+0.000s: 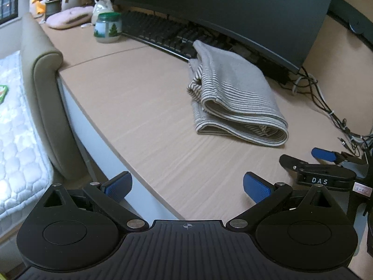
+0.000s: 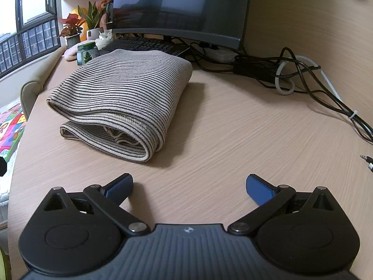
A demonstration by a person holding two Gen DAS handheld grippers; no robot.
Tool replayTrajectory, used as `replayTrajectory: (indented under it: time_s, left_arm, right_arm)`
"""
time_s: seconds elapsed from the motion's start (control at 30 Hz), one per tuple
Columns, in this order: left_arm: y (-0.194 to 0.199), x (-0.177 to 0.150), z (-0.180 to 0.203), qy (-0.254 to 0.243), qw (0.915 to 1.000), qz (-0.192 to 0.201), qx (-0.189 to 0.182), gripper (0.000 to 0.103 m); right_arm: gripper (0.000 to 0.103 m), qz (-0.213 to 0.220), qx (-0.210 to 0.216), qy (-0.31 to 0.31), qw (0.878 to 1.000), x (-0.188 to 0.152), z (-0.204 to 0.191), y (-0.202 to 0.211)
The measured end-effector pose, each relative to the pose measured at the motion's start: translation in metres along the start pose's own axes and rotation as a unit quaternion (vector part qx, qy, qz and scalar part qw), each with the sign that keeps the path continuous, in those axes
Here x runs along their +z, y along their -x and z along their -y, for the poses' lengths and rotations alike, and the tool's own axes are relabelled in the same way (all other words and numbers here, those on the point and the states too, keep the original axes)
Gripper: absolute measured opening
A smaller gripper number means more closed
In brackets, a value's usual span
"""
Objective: Fold clothes
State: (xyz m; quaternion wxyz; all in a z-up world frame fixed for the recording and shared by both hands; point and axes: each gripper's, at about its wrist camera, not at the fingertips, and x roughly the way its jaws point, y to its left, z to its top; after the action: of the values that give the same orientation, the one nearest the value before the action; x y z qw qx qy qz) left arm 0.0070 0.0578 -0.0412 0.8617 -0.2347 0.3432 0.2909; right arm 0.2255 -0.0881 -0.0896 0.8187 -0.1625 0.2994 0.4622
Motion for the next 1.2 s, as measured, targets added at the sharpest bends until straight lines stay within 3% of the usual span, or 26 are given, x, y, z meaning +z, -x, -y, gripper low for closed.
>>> replayTrajectory:
  time_s: [0.2, 0.63, 1.2]
  left_arm:
    - [-0.007, 0.005, 0.006, -0.035, 0.999, -0.02, 0.018, 0.103]
    - [-0.009, 0.016, -0.007, -0.012, 0.9993, -0.019, 0.029, 0.103]
    - [-0.006, 0.033, -0.005, -0.015, 0.9997, -0.012, 0.012, 0.103]
  right_arm:
    - [0.103, 0.0, 0.0, 0.0, 1.0, 0.0, 0.0, 0.0]
    - [0.103, 0.0, 0.001, 0.001, 1.0, 0.0, 0.001, 0.0]
    - [0.103, 0.0, 0.001, 0.001, 1.0, 0.0, 0.001, 0.0]
